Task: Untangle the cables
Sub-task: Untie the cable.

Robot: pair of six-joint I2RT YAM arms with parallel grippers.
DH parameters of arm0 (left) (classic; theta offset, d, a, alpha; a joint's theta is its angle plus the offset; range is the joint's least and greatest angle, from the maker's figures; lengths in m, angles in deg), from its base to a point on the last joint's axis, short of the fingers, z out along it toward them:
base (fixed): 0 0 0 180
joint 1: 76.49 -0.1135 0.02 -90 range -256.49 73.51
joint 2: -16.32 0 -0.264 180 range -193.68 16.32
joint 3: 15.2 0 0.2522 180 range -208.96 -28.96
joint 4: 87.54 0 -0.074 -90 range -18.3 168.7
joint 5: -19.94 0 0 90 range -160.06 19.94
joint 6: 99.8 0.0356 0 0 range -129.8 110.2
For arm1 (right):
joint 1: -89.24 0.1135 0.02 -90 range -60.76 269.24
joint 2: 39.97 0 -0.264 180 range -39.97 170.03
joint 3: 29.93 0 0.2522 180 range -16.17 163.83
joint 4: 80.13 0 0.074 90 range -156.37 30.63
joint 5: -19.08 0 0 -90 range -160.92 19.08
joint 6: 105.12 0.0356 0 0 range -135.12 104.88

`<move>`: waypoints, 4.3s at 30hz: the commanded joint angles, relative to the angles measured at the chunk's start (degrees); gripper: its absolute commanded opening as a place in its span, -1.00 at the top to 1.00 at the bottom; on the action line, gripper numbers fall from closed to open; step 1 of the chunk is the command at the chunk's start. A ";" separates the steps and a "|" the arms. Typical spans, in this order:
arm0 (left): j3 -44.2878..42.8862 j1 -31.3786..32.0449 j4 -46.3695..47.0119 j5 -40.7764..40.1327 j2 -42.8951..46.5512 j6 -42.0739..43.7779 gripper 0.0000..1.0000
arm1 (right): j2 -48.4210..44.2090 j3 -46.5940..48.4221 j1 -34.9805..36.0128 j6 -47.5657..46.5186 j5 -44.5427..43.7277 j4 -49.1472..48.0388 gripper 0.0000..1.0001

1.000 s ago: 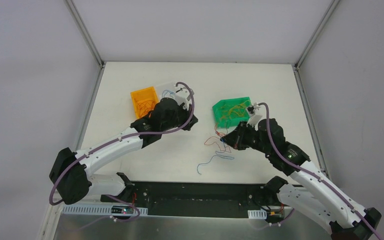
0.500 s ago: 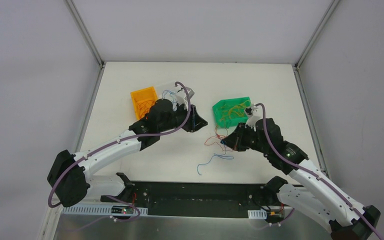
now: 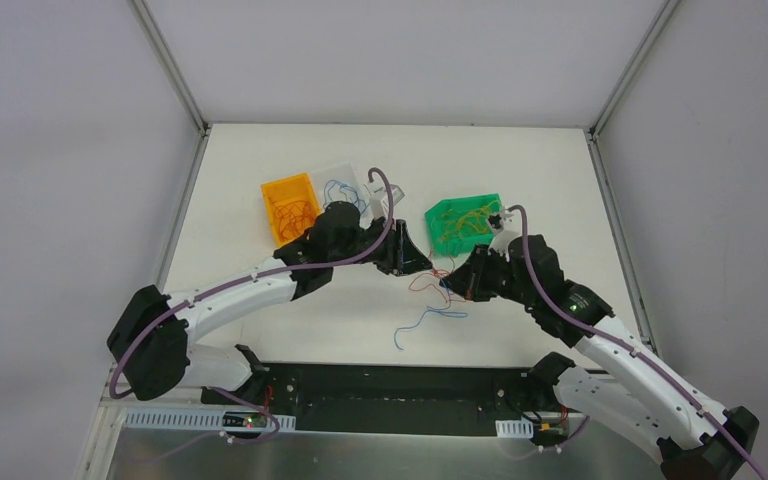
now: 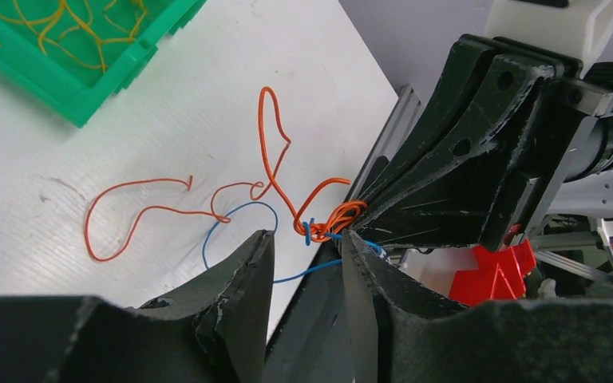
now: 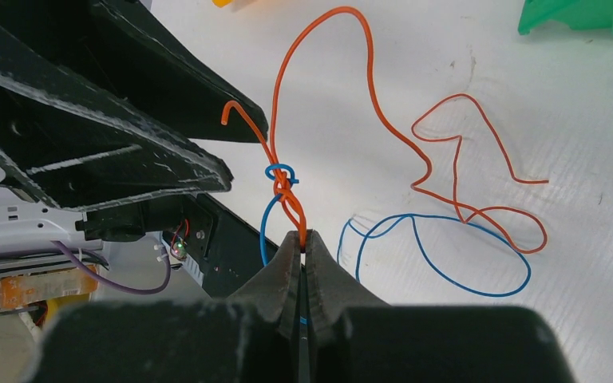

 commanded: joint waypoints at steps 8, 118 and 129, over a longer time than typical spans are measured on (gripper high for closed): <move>-1.72 1.81 0.45 -0.84 -2.81 -4.90 0.51 | 0.70 2.30 -0.05 -0.23 1.19 -2.89 1.00; -0.03 5.66 -6.22 -23.72 4.45 13.26 1.00 | 17.58 13.01 -0.09 1.97 -13.47 -8.63 1.00; 3.19 -24.11 -34.66 -20.54 28.46 10.52 1.00 | 11.38 3.95 -21.03 11.47 -24.98 3.81 1.00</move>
